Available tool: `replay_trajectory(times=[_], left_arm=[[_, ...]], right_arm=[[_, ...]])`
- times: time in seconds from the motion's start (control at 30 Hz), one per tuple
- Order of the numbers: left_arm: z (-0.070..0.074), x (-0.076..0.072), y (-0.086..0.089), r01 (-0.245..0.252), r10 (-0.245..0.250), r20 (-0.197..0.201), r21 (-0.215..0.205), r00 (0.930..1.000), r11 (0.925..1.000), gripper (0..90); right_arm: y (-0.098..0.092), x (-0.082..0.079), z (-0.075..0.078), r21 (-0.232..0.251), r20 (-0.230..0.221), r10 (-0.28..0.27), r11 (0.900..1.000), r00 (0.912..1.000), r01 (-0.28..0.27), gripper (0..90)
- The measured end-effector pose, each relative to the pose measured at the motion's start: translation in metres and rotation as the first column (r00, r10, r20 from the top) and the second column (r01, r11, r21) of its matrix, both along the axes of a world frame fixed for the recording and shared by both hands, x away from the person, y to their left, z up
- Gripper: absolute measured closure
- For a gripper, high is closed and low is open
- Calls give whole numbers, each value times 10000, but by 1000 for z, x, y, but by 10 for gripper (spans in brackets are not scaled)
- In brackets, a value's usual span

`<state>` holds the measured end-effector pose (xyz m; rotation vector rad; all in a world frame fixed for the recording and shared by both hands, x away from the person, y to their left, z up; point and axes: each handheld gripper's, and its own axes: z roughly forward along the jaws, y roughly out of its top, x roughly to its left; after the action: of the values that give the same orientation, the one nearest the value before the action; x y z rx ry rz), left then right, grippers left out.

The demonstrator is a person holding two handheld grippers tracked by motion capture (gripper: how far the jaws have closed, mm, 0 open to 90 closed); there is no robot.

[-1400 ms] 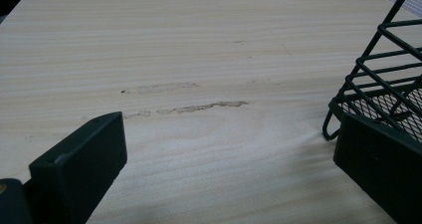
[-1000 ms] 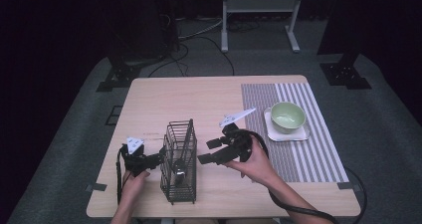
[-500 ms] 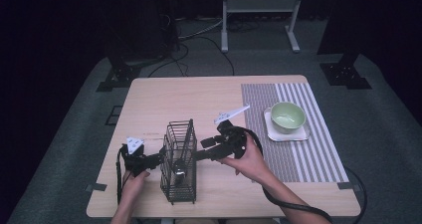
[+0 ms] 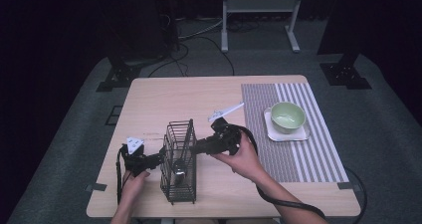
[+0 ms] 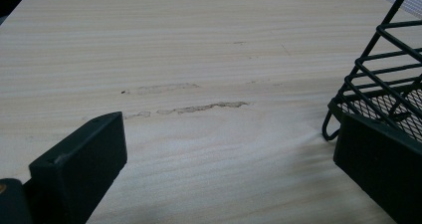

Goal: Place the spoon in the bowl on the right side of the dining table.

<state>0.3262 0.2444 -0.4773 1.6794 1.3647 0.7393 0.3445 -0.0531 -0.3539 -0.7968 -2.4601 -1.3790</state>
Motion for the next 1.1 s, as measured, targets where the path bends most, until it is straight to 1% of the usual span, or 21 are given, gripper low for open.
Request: replay_trajectory(times=[0.03,0.1,0.17,0.33,0.37,0.5,0.67,0.87,0.93,1.07,1.1], left_arm=[[0,0,0,0,0,0,0,10000,10000,0],[0,0,0,21,-21,-8,20,10000,10000,0],[0,0,0,22,-22,-10,23,10000,10000,0],[0,0,-1,15,-15,-5,48,10000,10000,0],[0,0,-1,13,-13,-4,46,10000,10000,0],[0,0,0,20,-20,-3,34,10000,10000,0],[0,0,0,32,-32,-8,22,10000,10000,0],[0,0,0,22,-22,-13,39,10000,10000,0],[0,0,-1,15,-15,-11,46,10000,10000,0],[0,0,-1,19,-19,-3,77,10000,10000,0],[0,0,-1,18,-18,3,77,10000,10000,0]], right_arm=[[0,0,0,0,0,0,10000,10000,0,700],[1,-1,-1,-131,87,42,9999,10000,-40,752],[2,-2,0,-152,143,49,9999,9999,-47,802],[3,-4,3,-233,283,62,9997,9996,-56,831],[4,-5,5,-239,338,55,9997,9994,-47,864],[5,-6,8,-378,425,22,9993,9991,-6,883],[3,-7,11,-330,449,-81,9994,9990,96,885],[-4,-6,17,-166,296,-320,9993,9990,325,886],[-9,-5,22,-1,252,-445,9990,9987,445,886],[-12,-4,26,68,195,-536,9985,9984,535,886],[-14,-4,29,127,74,-543,9984,9985,542,886]])
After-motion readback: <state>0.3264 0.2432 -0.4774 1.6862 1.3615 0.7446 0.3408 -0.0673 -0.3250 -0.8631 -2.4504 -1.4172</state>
